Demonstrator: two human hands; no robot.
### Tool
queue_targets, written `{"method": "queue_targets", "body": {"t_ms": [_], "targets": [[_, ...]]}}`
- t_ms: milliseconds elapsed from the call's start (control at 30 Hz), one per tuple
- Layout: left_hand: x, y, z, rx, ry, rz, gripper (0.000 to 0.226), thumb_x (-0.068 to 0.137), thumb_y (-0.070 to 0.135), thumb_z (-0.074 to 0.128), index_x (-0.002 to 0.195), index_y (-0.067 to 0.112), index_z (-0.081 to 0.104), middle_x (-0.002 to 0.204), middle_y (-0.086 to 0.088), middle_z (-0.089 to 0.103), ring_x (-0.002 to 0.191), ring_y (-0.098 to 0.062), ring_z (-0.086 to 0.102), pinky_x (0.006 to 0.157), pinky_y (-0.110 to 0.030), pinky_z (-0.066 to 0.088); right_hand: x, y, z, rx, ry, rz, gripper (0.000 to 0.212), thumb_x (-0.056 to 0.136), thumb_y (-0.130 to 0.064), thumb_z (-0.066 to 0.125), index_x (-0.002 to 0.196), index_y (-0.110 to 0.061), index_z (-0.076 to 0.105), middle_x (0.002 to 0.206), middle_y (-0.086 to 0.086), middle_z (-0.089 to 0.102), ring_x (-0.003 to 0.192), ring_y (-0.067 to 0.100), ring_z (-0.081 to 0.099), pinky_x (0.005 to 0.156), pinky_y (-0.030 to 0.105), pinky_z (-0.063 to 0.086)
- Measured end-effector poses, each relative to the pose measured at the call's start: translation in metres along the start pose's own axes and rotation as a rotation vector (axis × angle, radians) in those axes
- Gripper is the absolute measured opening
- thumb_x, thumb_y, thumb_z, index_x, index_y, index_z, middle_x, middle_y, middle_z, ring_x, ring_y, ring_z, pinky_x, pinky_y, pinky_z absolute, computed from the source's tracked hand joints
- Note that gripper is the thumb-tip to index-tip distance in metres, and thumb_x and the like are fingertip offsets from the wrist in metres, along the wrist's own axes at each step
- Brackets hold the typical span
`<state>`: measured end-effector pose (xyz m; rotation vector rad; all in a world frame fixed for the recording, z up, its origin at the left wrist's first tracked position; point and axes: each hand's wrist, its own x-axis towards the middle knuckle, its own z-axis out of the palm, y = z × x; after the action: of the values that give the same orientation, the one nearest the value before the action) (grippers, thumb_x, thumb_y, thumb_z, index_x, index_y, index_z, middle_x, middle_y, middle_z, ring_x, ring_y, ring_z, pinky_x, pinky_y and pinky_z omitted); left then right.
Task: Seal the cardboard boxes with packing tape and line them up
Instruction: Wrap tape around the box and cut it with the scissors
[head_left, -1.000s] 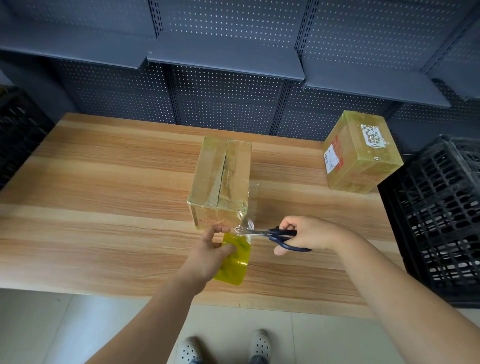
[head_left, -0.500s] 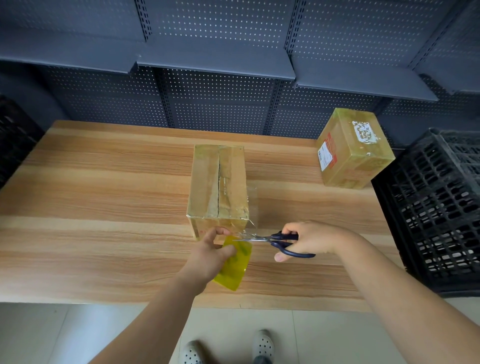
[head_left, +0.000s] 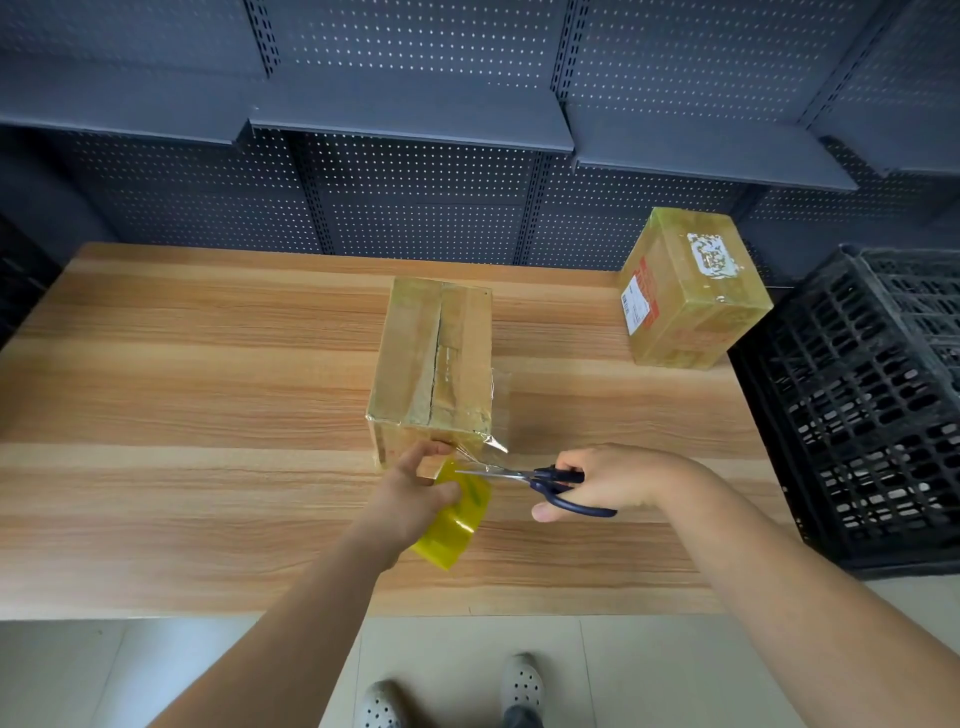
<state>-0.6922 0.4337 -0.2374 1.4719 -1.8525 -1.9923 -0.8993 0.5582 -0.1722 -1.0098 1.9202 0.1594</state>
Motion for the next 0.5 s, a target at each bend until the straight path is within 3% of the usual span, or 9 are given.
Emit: {"method": "queue_targets", "body": {"t_ms": [133, 233, 300, 367, 500], "targets": [[0.004, 0.003, 0.001, -0.028, -0.003, -0.011, 0.037, 0.077, 0.016, 0.071, 0.096, 0.047, 0.061, 0.1, -0.01, 0.067, 0.094, -0.032, 0.064, 0.081, -0.043, 0.055, 0.003, 0.002, 0.001, 0.005, -0.006, 0.002, 0.055, 0.07, -0.081, 0.06, 0.093, -0.032, 0.054, 0.091, -0.012, 0.056, 0.082, 0.009, 0.053, 0.071, 0.027, 0.039], [0.008, 0.003, -0.008, -0.104, 0.057, -0.038, 0.037, 0.063, 0.021, 0.07, 0.093, 0.042, 0.067, 0.097, -0.009, 0.07, 0.085, -0.028, 0.065, 0.074, -0.039, 0.055, 0.004, 0.016, -0.001, 0.015, -0.011, 0.04, 0.044, 0.064, -0.084, 0.06, 0.068, -0.041, 0.052, 0.074, -0.015, 0.052, 0.073, 0.009, 0.051, 0.073, 0.028, 0.041], [0.012, 0.001, -0.021, -0.106, 0.045, -0.035, 0.041, 0.071, 0.011, 0.072, 0.101, 0.039, 0.067, 0.089, -0.009, 0.073, 0.079, -0.027, 0.066, 0.073, -0.038, 0.056, 0.002, 0.03, -0.004, 0.004, -0.05, 0.085, 0.055, 0.064, -0.083, 0.061, 0.054, -0.031, 0.044, 0.058, -0.012, 0.042, 0.063, 0.014, 0.044, 0.073, 0.029, 0.039], [0.016, 0.001, -0.033, -0.082, 0.021, -0.029, 0.042, 0.078, 0.003, 0.071, 0.105, 0.036, 0.067, 0.083, -0.008, 0.074, 0.077, -0.026, 0.067, 0.07, -0.034, 0.054, 0.0, 0.039, -0.004, 0.019, -0.075, 0.103, 0.059, 0.064, -0.08, 0.064, 0.058, -0.027, 0.039, 0.059, -0.008, 0.04, 0.062, 0.014, 0.043, 0.072, 0.028, 0.037], [0.013, 0.005, -0.033, -0.095, -0.04, -0.009, 0.042, 0.071, 0.008, 0.073, 0.106, 0.031, 0.066, 0.079, -0.007, 0.072, 0.071, -0.022, 0.065, 0.066, -0.029, 0.052, -0.007, 0.038, -0.003, 0.114, -0.04, 0.038, 0.042, 0.067, -0.068, 0.075, 0.072, -0.033, 0.053, 0.07, -0.017, 0.05, 0.068, 0.005, 0.049, 0.068, 0.023, 0.037]]}}
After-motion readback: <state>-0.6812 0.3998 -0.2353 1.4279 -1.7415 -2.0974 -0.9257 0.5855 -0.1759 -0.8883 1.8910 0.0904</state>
